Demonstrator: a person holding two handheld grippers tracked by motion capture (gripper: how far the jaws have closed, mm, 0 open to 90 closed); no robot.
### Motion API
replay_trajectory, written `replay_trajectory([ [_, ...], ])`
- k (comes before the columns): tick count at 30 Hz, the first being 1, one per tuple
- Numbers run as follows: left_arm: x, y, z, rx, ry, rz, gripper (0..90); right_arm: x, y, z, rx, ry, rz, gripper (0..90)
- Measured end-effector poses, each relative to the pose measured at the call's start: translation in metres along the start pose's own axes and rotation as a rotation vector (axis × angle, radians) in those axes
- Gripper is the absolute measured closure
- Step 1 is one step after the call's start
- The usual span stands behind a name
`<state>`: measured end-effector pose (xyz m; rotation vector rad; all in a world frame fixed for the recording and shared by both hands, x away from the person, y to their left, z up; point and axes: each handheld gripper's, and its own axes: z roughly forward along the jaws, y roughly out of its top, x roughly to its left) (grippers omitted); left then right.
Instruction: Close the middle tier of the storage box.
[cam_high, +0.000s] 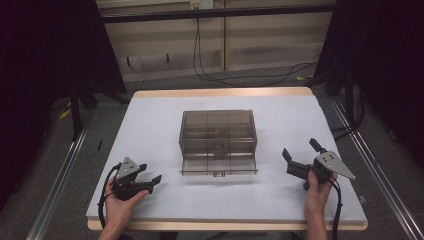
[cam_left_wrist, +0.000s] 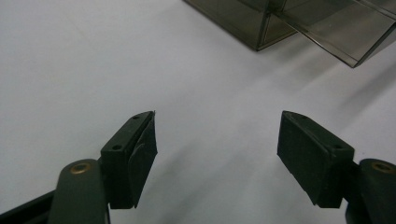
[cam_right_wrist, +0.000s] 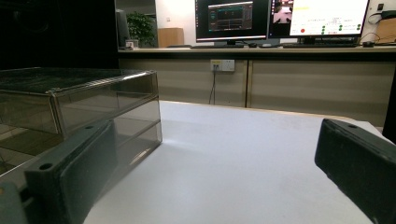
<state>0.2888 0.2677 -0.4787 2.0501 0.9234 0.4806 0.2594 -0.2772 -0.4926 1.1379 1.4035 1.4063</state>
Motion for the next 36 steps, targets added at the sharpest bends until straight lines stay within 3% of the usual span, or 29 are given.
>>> replay_trajectory([
  [5,-0.004,-0.001,-0.004,0.0,0.001,-0.005,29.4,0.0,0.0,-0.001,0.002,-0.002,-0.007,0.0],
  [6,-0.005,-0.001,-0.004,0.0,-0.021,-0.025,29.7,0.0,0.0,0.0,0.001,-0.001,-0.006,0.0],
  [10,-0.006,-0.001,-0.005,-0.003,-0.039,-0.033,30.4,0.0,0.0,0.0,0.001,-0.001,-0.006,0.0],
  [11,-0.007,-0.001,-0.006,-0.011,-0.044,-0.037,34.9,0.0,0.0,0.0,0.002,-0.002,-0.007,0.0],
  [17,-0.016,-0.001,-0.006,-0.039,-0.083,-0.007,35.7,0.0,0.0,-0.001,0.0,-0.002,-0.006,0.0],
  [19,-0.02,0.0,-0.006,-0.036,-0.078,0.057,38.0,0.0,0.0,-0.001,-0.001,-0.006,-0.005,0.0],
  [23,-0.029,0.001,-0.006,-0.055,-0.08,0.091,40.2,0.0,0.0,0.0,-0.002,-0.003,-0.006,0.0],
  [31,-0.033,0.003,-0.007,-0.056,-0.114,0.1,51.6,0.0,0.0,-0.001,-0.001,-0.003,-0.008,0.0],
  [36,-0.04,0.005,-0.008,-0.069,-0.171,0.097,59.0,0.0,0.0,-0.001,-0.001,-0.004,-0.007,0.0],
])
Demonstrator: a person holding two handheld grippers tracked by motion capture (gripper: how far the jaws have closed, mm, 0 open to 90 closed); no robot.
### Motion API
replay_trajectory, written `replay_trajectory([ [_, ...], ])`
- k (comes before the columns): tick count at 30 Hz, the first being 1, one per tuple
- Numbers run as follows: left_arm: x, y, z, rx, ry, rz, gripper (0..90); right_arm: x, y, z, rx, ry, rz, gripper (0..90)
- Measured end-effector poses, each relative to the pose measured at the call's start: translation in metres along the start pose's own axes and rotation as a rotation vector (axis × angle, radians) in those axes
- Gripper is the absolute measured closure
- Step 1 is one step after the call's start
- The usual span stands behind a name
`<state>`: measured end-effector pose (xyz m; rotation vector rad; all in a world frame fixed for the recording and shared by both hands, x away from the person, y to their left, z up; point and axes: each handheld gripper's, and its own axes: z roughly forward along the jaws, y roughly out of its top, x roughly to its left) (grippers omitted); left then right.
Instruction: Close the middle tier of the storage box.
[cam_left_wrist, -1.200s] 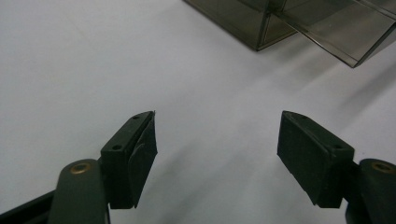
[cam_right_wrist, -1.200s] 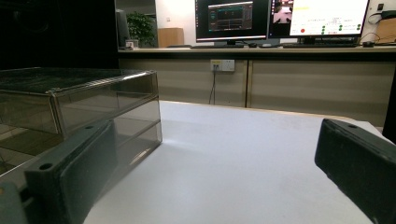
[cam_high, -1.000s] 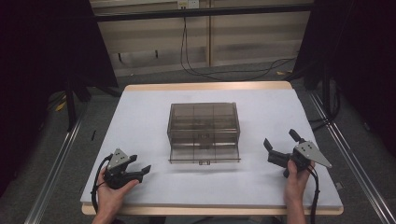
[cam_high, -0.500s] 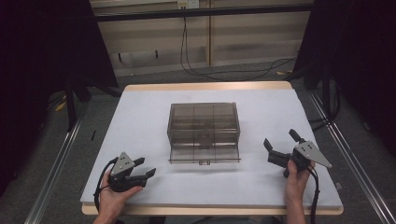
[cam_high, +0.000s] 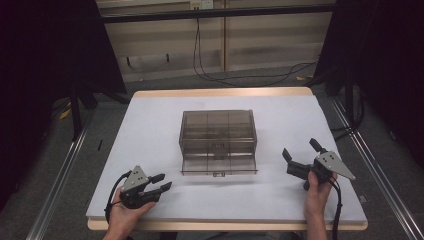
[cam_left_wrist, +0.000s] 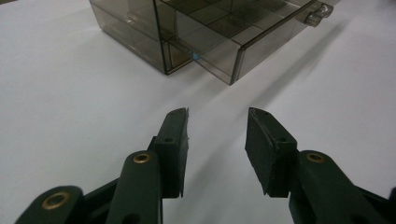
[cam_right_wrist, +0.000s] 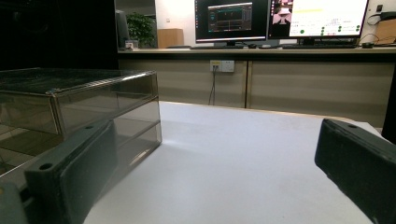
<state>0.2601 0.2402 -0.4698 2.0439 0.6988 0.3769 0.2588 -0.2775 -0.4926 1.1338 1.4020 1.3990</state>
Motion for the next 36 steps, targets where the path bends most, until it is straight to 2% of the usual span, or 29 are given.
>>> replay_trajectory([
  [3,-0.002,0.001,0.0,-0.004,-0.007,-0.001,61.6,0.0,0.0,0.0,0.0,0.0,0.002,0.0],
  [5,-0.003,0.003,0.001,-0.009,-0.044,-0.016,65.1,0.0,0.0,0.0,0.0,0.001,0.004,0.0],
  [7,-0.004,0.003,0.001,-0.008,-0.05,-0.02,67.7,0.0,0.0,0.0,-0.002,0.005,0.003,0.0],
  [8,-0.005,0.004,0.001,-0.012,-0.086,-0.034,68.5,0.0,0.0,0.0,0.0,0.002,0.004,0.0],
  [11,-0.007,0.006,0.002,-0.002,-0.101,-0.022,71.1,0.0,0.0,0.0,-0.001,0.004,0.004,0.0],
  [12,-0.01,0.008,0.002,0.005,-0.13,-0.024,72.4,0.0,0.0,0.0,-0.001,0.004,0.004,0.0],
  [13,-0.01,0.008,0.002,0.005,-0.13,-0.024,73.4,0.0,0.0,0.0,-0.001,0.004,0.005,0.0],
  [14,-0.014,0.009,0.004,0.006,-0.151,-0.029,75.4,0.0,0.0,0.0,0.001,0.001,0.004,0.0],
  [17,-0.016,0.01,0.005,0.021,-0.161,-0.007,77.4,0.0,0.0,0.0,-0.001,0.004,0.004,0.0],
  [19,-0.018,0.011,0.006,0.028,-0.174,-0.014,83.1,0.0,0.0,0.0,0.0,0.002,0.002,0.0],
  [22,-0.019,0.014,0.008,0.04,-0.198,-0.003,86.7,0.0,0.0,0.0,0.001,-0.001,0.002,0.0],
  [24,-0.021,0.014,0.01,0.035,-0.205,-0.012,88.3,0.0,0.0,0.0,0.0,-0.001,0.01,0.0],
  [26,-0.022,0.016,0.012,0.039,-0.225,0.0,88.3,0.0,0.0,0.0,0.0,-0.003,0.008,0.0],
  [29,-0.025,0.018,0.014,0.056,-0.228,0.022,89.0,0.0,0.0,0.0,-0.001,0.003,0.004,0.0],
  [30,-0.028,0.02,0.016,0.072,-0.233,0.042,89.1,0.0,0.0,0.0,0.001,0.002,0.005,0.0],
  [31,-0.03,0.02,0.019,0.072,-0.234,0.038,89.2,0.0,0.0,0.0,0.0,0.004,0.004,0.0],
  [32,-0.03,0.021,0.02,0.091,-0.231,0.057,89.8,0.0,0.0,0.0,0.002,0.0,0.002,0.0],
  [35,-0.034,0.021,0.023,0.079,-0.24,0.058,89.9,0.0,0.0,0.0,0.0,0.001,-0.005,0.0],
  [36,-0.036,0.023,0.023,0.098,-0.252,0.075,89.9,0.0,0.0,0.0,0.001,0.002,-0.005,0.0],
])
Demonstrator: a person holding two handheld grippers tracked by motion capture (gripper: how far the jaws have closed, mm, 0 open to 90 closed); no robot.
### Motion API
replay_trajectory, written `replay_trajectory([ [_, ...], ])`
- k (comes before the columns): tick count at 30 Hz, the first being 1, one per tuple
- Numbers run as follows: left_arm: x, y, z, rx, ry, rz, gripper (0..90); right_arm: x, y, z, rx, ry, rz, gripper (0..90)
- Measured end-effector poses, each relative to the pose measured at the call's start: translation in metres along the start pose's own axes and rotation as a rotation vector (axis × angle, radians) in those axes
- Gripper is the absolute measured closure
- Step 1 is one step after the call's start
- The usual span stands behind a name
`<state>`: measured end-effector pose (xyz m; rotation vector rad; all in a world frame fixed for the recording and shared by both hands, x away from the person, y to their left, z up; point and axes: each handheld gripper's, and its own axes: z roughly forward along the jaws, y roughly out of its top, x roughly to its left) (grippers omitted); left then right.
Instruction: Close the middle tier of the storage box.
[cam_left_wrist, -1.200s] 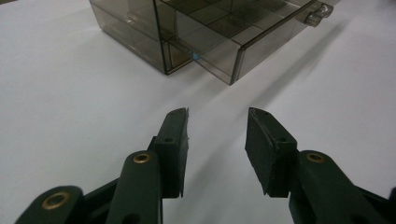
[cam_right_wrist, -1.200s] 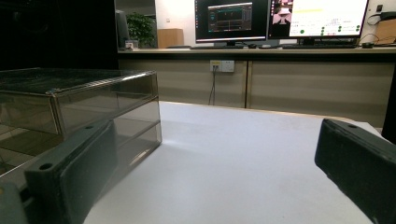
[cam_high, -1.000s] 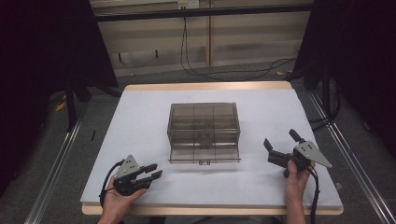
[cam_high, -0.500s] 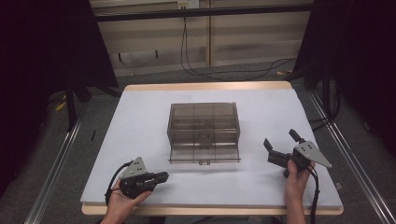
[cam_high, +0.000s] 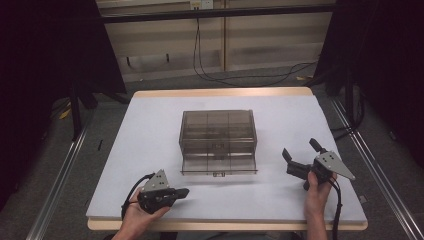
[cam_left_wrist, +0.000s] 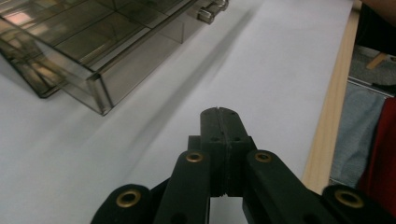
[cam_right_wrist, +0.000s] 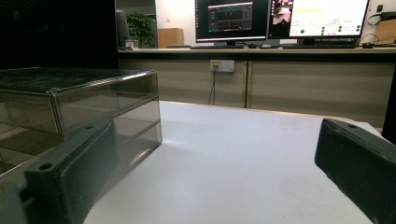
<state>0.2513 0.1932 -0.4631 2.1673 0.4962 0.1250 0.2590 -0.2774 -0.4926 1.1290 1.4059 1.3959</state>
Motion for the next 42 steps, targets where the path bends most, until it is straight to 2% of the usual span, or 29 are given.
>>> replay_trajectory([
  [7,-0.003,0.005,0.009,0.012,-0.021,0.027,90.0,0.0,0.0,0.0,0.0,-0.001,0.002,0.0],
  [13,-0.002,0.008,0.012,0.027,-0.026,0.026,90.0,0.0,0.0,0.0,0.001,0.0,0.003,0.0],
  [14,-0.001,0.01,0.014,0.04,-0.028,0.038,90.0,0.0,0.0,0.0,0.0,0.0,0.001,0.0],
  [15,-0.002,0.011,0.016,0.026,-0.028,0.027,90.0,0.0,0.0,0.0,0.0,0.001,0.001,0.0],
  [22,-0.002,0.024,0.025,0.037,-0.034,0.058,89.6,0.0,0.0,0.0,0.002,0.0,0.005,0.0],
  [29,-0.004,0.032,0.032,0.045,-0.048,0.056,89.8,0.0,0.0,0.0,0.001,0.0,0.006,0.0],
  [30,-0.003,0.032,0.033,0.033,-0.058,0.06,89.9,0.0,0.0,0.0,0.001,0.0,0.005,0.0],
  [32,-0.001,0.033,0.036,0.028,-0.073,0.044,88.5,0.0,0.0,0.0,0.001,0.0,0.006,0.0],
  [34,0.001,0.033,0.036,0.043,-0.057,0.047,87.7,0.0,0.0,0.0,0.0,-0.001,0.003,0.0],
  [38,0.004,0.034,0.039,0.048,-0.065,0.059,90.0,0.0,0.0,0.0,0.0,-0.001,0.008,0.0],
  [39,0.003,0.035,0.04,0.039,-0.067,0.051,90.0,0.0,0.0,0.0,0.001,0.0,0.008,0.0],
  [42,0.003,0.037,0.042,0.054,-0.069,0.068,90.0,0.0,0.0,0.0,0.001,0.0,0.008,0.0],
])
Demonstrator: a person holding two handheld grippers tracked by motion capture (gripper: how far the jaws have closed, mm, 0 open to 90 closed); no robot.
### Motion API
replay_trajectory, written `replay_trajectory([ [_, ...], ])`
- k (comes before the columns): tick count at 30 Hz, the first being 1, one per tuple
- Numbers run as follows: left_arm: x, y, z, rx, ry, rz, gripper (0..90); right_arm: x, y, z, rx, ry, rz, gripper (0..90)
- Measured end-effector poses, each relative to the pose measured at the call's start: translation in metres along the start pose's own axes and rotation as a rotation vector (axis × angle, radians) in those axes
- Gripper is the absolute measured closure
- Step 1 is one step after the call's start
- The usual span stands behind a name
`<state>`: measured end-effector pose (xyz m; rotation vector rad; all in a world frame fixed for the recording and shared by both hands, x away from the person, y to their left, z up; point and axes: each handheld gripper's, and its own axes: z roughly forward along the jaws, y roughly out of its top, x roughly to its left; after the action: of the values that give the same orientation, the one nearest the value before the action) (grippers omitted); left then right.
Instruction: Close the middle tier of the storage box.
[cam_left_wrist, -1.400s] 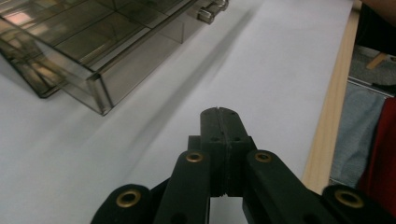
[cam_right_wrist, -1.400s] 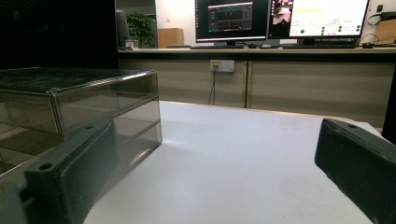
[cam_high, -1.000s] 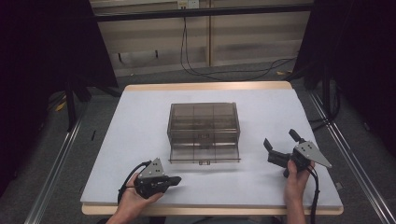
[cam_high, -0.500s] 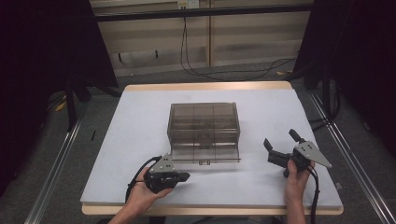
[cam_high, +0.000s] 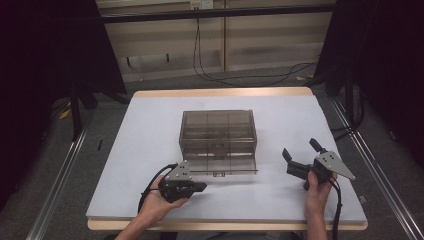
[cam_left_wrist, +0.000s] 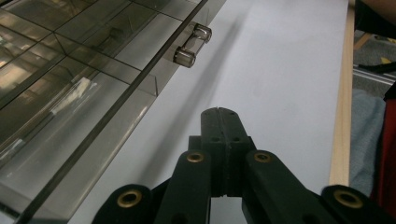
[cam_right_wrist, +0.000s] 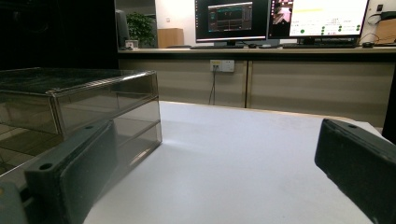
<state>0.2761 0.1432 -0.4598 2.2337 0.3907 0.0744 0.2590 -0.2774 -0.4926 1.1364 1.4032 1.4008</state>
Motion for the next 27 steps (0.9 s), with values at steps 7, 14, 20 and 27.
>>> replay_trajectory([
  [7,0.004,0.014,0.006,-0.003,-0.006,0.015,90.0,0.0,0.0,0.0,-0.003,0.001,0.006,0.0],
  [14,0.004,0.016,0.011,0.008,-0.018,-0.005,90.0,0.0,0.0,0.0,-0.002,0.002,0.006,0.0],
  [20,0.011,0.014,0.014,-0.01,-0.006,-0.038,90.0,0.0,0.0,0.0,-0.001,0.002,0.006,0.0],
  [27,0.013,0.015,0.017,-0.009,0.004,-0.034,90.0,0.0,0.0,0.0,-0.002,0.003,0.006,0.0],
])
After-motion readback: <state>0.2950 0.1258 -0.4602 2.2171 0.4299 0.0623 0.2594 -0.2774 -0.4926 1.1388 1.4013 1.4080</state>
